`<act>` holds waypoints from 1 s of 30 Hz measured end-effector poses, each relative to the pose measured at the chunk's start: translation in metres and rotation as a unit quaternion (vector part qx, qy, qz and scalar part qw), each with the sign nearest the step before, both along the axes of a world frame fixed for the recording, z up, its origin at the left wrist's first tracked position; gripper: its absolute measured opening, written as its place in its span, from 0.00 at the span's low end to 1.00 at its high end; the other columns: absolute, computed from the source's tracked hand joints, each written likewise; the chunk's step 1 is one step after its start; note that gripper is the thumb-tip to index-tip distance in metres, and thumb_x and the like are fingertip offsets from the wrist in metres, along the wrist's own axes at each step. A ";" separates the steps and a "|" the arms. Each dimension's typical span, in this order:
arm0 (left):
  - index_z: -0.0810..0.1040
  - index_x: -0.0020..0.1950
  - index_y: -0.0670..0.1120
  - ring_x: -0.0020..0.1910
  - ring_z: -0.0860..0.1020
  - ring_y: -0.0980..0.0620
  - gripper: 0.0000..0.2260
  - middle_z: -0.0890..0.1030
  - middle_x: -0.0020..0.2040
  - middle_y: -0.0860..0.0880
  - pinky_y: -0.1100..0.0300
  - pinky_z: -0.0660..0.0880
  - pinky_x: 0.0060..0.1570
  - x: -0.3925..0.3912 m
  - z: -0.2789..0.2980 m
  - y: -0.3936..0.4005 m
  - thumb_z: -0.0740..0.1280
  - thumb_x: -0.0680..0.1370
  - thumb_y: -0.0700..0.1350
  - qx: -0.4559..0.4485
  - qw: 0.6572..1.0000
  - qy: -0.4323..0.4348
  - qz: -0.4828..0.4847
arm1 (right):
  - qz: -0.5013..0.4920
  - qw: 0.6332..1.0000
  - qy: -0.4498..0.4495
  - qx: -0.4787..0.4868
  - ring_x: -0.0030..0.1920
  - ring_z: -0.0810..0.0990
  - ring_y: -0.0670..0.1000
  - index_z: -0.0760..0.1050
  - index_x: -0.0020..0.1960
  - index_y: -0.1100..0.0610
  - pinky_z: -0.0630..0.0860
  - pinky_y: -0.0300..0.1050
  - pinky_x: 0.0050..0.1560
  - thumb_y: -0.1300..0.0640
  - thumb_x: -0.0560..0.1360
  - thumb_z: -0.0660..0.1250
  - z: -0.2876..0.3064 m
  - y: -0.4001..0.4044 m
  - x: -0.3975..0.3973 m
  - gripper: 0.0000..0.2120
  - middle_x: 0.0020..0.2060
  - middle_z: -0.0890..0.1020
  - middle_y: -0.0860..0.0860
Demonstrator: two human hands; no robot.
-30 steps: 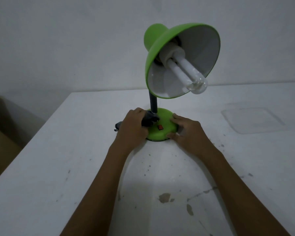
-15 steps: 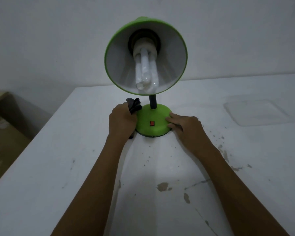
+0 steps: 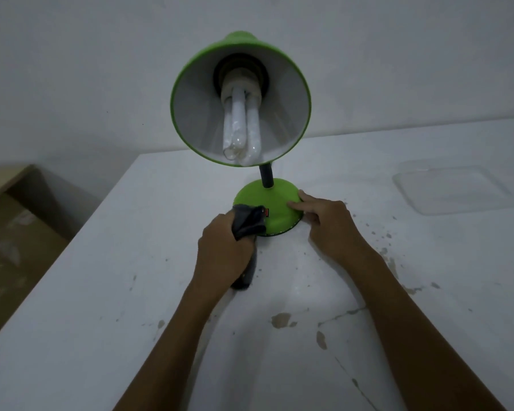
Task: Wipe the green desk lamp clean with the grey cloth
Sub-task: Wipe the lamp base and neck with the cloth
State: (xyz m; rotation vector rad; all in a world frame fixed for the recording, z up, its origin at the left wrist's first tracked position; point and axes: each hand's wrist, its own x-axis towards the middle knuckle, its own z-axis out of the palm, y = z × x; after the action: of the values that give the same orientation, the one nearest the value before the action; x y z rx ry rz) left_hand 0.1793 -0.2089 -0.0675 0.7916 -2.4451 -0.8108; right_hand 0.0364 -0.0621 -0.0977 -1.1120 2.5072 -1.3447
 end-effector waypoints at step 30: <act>0.82 0.58 0.41 0.40 0.79 0.41 0.19 0.80 0.48 0.41 0.52 0.78 0.37 -0.005 0.002 0.002 0.73 0.67 0.35 -0.291 0.928 -0.025 -0.231 | 0.030 0.972 -0.173 -0.155 0.65 0.77 0.50 0.84 0.55 0.55 0.70 0.55 0.71 0.56 0.71 0.57 0.011 0.002 -0.006 0.20 0.60 0.82 0.50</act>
State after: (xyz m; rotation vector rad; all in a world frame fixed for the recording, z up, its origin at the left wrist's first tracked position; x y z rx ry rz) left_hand 0.1748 -0.2069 -0.0656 0.0110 -2.7369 -0.1640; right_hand 0.0299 -0.0599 -0.0872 -0.8931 2.0526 -1.7788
